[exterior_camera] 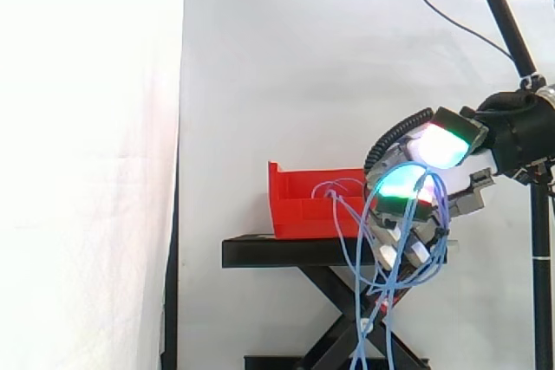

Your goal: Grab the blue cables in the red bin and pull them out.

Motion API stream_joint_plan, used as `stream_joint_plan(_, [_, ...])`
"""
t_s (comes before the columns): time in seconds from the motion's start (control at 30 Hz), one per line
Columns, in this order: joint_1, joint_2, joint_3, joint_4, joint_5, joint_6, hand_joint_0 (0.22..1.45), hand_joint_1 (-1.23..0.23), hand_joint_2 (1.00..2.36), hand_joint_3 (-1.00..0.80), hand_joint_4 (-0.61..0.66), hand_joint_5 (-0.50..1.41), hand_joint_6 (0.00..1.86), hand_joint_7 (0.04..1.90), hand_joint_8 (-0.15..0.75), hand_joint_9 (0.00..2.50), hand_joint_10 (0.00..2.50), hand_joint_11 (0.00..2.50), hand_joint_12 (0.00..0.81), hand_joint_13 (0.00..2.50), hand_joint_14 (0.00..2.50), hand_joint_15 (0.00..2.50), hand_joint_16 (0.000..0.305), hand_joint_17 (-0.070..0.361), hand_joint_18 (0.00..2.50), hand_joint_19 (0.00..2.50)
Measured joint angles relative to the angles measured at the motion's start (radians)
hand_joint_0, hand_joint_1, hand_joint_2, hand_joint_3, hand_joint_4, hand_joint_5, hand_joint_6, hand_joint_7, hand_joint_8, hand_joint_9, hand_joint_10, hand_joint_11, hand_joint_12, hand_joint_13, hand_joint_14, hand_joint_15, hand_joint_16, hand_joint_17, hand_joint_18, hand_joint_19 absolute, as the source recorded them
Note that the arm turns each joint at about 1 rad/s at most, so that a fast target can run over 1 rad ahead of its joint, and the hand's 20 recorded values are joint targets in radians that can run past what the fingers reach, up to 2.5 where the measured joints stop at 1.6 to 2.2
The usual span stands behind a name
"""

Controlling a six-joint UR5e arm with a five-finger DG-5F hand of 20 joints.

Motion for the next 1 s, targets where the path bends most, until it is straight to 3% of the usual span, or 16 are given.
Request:
stream_joint_plan(0.53, [0.000,0.000,0.000,0.000,-0.001,0.003,0.64,-1.04,1.00,-1.00,0.24,0.94,0.47,0.68,0.246,0.89,0.03,0.89,0.356,0.72,0.03,0.68,0.056,0.125,0.65,0.94])
stream_joint_plan(1.0, [-0.001,0.000,0.001,-0.001,-0.001,0.003,0.64,-1.05,1.00,-1.00,0.25,0.85,0.64,0.58,0.251,0.87,0.03,0.89,0.359,0.71,0.03,0.68,0.056,0.126,0.66,0.94])
